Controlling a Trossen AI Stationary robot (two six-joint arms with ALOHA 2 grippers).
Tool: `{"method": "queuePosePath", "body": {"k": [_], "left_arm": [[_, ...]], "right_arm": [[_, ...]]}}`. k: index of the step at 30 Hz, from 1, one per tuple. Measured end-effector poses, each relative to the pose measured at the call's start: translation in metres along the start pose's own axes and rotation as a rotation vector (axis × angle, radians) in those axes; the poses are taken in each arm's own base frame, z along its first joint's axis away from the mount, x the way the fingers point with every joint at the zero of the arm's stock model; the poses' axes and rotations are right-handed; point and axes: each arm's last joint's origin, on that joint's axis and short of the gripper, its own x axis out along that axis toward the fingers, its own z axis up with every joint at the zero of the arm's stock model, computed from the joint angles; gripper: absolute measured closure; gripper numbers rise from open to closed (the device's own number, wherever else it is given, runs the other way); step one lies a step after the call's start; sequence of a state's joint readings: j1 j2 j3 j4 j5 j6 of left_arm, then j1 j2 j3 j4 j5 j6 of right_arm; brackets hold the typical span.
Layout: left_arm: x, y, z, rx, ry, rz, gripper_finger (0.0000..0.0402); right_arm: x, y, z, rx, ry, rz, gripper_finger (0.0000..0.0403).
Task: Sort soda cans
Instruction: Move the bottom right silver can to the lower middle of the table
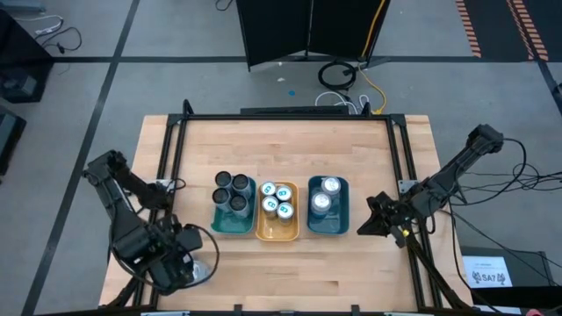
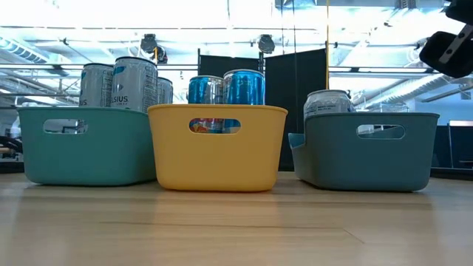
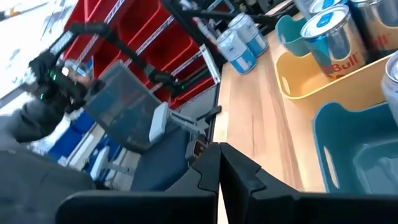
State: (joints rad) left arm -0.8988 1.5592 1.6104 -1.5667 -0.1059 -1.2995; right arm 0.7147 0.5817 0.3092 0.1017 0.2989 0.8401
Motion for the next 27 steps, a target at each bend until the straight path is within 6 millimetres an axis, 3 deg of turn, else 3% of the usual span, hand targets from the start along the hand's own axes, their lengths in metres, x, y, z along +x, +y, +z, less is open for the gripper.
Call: {"method": "queuePosePath", "body": {"k": [13,20,27], "left_arm": [[0.025,-0.033,-0.015,0.362,-0.014,0.033,0.0077],[0.037,-0.041,-0.013,0.368,-0.049,0.087,0.0077],[0.044,-0.056,-0.018,0.442,-0.098,0.035,0.0077]], "right_arm": [[0.031,0.008,-0.001,0.079,-0.168,0.005,0.0403],[0.049,0.016,0.000,0.074,-0.178,-0.033,0.0403],[0.070,0.024,-0.001,0.029,-0.161,-0.076,0.0403]]}}
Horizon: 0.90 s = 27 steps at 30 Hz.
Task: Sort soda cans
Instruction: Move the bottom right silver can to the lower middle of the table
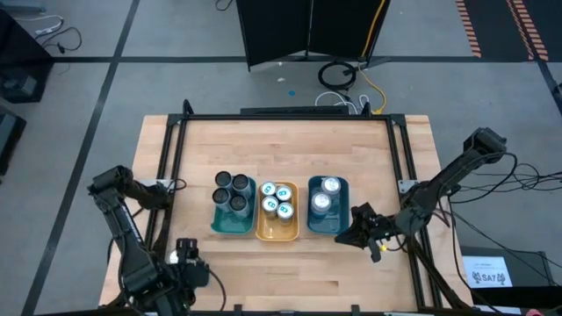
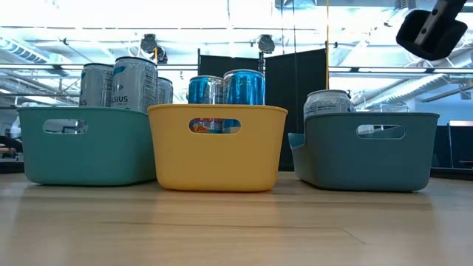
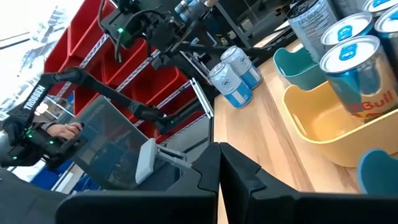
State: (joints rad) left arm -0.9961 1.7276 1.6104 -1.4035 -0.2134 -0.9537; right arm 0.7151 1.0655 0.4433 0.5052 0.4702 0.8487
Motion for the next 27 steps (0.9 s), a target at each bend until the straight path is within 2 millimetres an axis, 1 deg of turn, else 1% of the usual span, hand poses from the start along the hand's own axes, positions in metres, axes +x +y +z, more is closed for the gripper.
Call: {"method": "queuePosePath", "body": {"k": [4,10,19,24,27], "left_arm": [[0.004,-0.011,-0.002,0.108,-0.025,-0.026,0.0077],[0.010,-0.014,-0.008,0.147,-0.017,0.058,0.0077],[0.012,-0.018,0.000,-0.035,-0.106,0.036,0.0077],[0.011,-0.026,0.009,-0.076,-0.174,-0.058,0.0077],[0.010,-0.031,0.015,-0.103,-0.250,-0.098,0.0077]], "right_arm": [[0.007,0.003,-0.003,-0.008,0.015,-0.009,0.0403],[0.011,0.004,-0.005,-0.012,0.023,-0.016,0.0403],[0.011,0.004,-0.005,-0.013,0.024,-0.015,0.0403],[0.011,0.004,-0.005,-0.011,0.024,-0.015,0.0403],[0.011,0.004,-0.004,-0.008,0.016,-0.013,0.0403]]}}
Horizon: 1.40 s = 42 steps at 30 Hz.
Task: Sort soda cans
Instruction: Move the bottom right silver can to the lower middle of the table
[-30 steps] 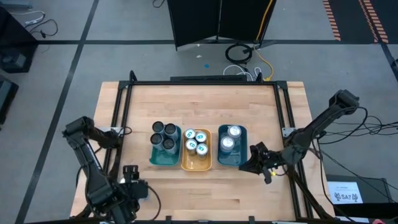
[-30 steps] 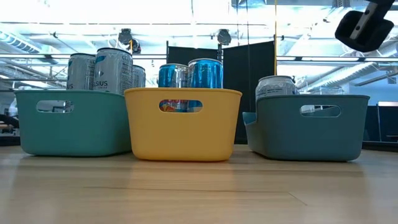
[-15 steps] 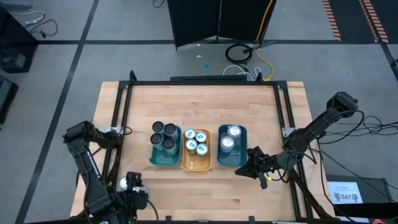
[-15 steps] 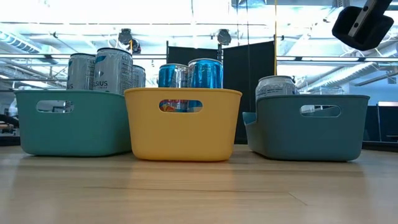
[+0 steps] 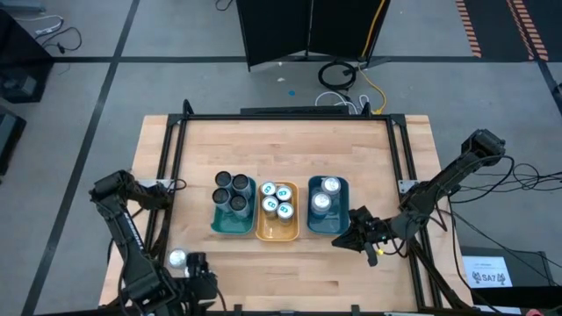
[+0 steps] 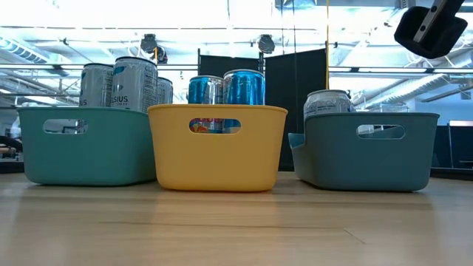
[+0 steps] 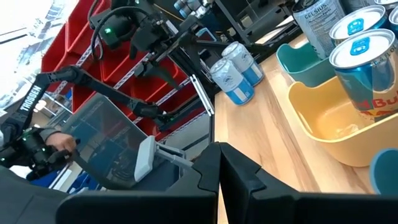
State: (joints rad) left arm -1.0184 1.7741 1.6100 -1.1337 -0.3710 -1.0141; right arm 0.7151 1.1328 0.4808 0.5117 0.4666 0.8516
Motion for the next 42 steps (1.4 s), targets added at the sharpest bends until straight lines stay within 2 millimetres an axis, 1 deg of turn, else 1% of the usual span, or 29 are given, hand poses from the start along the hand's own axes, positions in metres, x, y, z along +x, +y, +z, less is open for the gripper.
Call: {"method": "queuePosePath", "body": {"k": [3,6,12,15,21,33,38,42], "left_arm": [[0.002,-0.002,0.008,-0.037,-0.059,-0.025,0.0077],[0.003,-0.001,0.013,-0.059,-0.077,-0.032,0.0077],[0.005,0.004,0.017,-0.144,-0.101,0.000,0.0075],[0.007,0.008,0.019,-0.163,-0.064,0.014,0.0058],[0.010,0.024,0.017,-0.202,0.064,0.103,0.0007],[0.010,0.026,0.016,-0.184,0.072,0.127,0.0015],[0.006,0.038,0.007,-0.147,0.187,0.240,0.0015],[0.002,0.037,-0.001,-0.108,0.219,0.261,0.0015]], "right_arm": [[0.000,0.001,0.001,0.008,-0.010,0.011,0.0403],[0.000,0.002,0.002,0.011,-0.016,0.014,0.0403],[0.000,0.002,0.002,0.014,-0.021,0.019,0.0403],[0.000,0.002,0.002,0.014,-0.021,0.019,0.0403],[0.000,0.002,0.002,0.012,-0.020,0.020,0.0403],[0.000,0.002,0.002,0.007,-0.020,0.019,0.0403],[0.000,0.002,0.002,0.007,-0.020,0.018,0.0403],[0.000,0.002,0.002,0.011,-0.021,0.018,0.0403]]}}
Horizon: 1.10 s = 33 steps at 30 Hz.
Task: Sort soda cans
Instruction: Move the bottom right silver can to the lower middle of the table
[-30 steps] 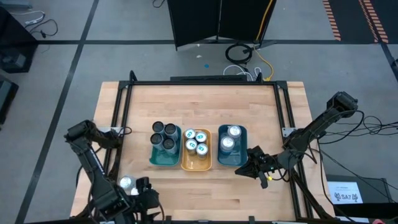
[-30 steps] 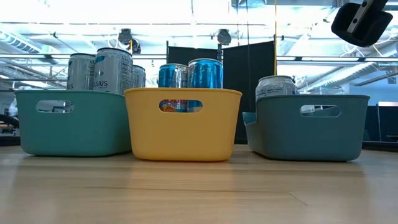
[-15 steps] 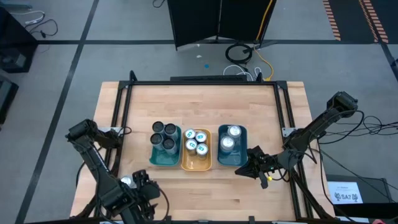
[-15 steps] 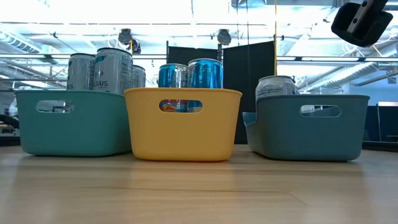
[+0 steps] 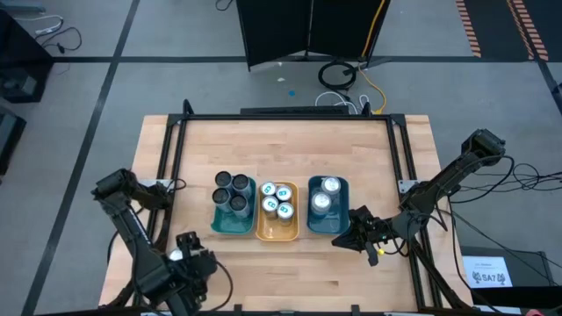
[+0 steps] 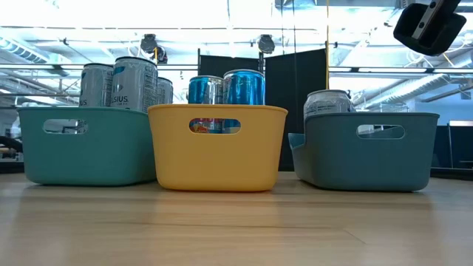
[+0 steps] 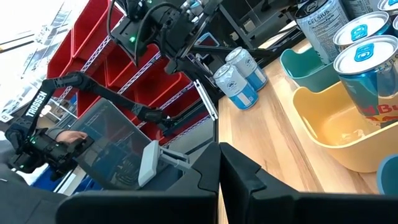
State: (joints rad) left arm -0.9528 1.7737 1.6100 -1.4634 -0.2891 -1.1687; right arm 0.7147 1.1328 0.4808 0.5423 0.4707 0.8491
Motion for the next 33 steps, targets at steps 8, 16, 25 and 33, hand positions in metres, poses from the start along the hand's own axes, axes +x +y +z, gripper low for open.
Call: {"method": "queuePosePath", "body": {"k": [8,16,25,33], "left_arm": [[-0.003,-0.008,-0.008,0.079,0.004,-0.054,0.0015],[0.024,-0.011,-0.020,0.147,0.128,-0.080,0.0015],[0.040,-0.004,-0.037,0.178,0.141,-0.141,0.0017],[0.049,-0.001,-0.040,0.185,0.133,-0.192,0.0081]], "right_arm": [[0.000,0.000,0.001,0.001,-0.020,-0.018,0.0403],[0.000,-0.002,0.002,0.003,-0.062,-0.054,0.0403],[0.000,-0.002,0.003,0.032,-0.108,-0.085,0.0403],[0.000,-0.003,0.004,0.027,-0.125,-0.105,0.0403]]}}
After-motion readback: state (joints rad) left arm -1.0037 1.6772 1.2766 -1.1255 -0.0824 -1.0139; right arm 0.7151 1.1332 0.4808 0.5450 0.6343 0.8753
